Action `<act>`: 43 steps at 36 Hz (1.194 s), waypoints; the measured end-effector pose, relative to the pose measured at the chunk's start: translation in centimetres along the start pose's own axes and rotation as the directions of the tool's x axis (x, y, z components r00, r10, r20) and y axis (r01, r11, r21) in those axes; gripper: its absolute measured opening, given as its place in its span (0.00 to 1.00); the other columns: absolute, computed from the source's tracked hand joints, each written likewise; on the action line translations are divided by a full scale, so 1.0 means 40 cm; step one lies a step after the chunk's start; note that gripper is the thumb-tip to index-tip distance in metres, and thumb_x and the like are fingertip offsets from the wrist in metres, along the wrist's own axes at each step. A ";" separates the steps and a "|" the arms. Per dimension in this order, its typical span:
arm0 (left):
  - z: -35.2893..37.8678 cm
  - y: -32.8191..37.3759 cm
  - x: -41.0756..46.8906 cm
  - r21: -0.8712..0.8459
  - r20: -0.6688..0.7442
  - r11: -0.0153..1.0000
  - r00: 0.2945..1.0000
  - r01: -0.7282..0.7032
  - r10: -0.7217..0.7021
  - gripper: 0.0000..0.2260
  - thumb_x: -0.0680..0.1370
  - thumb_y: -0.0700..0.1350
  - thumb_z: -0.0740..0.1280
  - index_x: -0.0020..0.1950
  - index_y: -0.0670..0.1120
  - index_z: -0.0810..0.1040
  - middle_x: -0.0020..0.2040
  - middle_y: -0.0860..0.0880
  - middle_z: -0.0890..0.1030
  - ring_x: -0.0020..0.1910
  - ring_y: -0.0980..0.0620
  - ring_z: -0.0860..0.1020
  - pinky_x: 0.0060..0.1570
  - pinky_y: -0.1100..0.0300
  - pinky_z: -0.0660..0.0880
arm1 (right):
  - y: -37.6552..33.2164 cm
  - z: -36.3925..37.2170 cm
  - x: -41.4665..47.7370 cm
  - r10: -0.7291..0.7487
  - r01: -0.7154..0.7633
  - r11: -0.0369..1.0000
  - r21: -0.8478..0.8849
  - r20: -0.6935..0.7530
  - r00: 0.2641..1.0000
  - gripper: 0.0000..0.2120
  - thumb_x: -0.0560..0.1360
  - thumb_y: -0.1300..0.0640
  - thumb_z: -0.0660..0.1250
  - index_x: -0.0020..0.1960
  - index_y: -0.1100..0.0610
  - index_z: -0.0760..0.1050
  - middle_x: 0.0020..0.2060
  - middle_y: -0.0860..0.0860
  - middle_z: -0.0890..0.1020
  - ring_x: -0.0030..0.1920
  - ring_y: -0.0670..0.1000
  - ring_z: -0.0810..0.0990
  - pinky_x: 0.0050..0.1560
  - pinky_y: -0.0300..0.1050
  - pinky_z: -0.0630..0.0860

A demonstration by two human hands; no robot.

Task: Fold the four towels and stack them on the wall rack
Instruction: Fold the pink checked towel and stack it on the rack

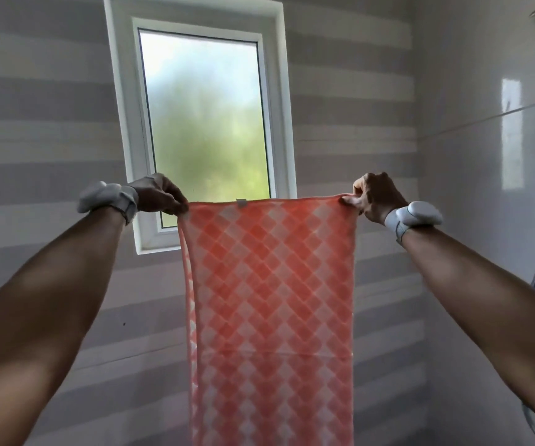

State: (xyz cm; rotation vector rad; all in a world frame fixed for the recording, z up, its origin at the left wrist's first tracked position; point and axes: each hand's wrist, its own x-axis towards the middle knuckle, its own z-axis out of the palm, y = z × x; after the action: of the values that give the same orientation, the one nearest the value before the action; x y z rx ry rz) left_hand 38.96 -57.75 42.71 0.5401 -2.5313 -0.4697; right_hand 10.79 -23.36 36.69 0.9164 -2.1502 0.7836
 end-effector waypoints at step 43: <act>0.145 0.055 -0.034 -0.147 -0.069 0.989 0.997 0.019 -0.029 0.04 0.76 0.39 0.72 0.45 0.38 0.82 0.32 0.46 0.85 0.28 0.56 0.82 0.30 0.67 0.79 | 0.071 -0.062 -0.043 0.031 -0.122 0.968 0.219 0.376 0.926 0.10 0.75 0.66 0.60 0.47 0.52 0.71 0.35 0.53 0.78 0.26 0.47 0.80 0.26 0.40 0.70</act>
State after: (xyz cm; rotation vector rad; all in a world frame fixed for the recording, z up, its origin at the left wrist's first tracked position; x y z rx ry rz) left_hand 36.29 -53.98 38.39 0.5229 -2.4023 -0.6281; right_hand 10.32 -19.29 36.13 1.1889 -2.4671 0.9906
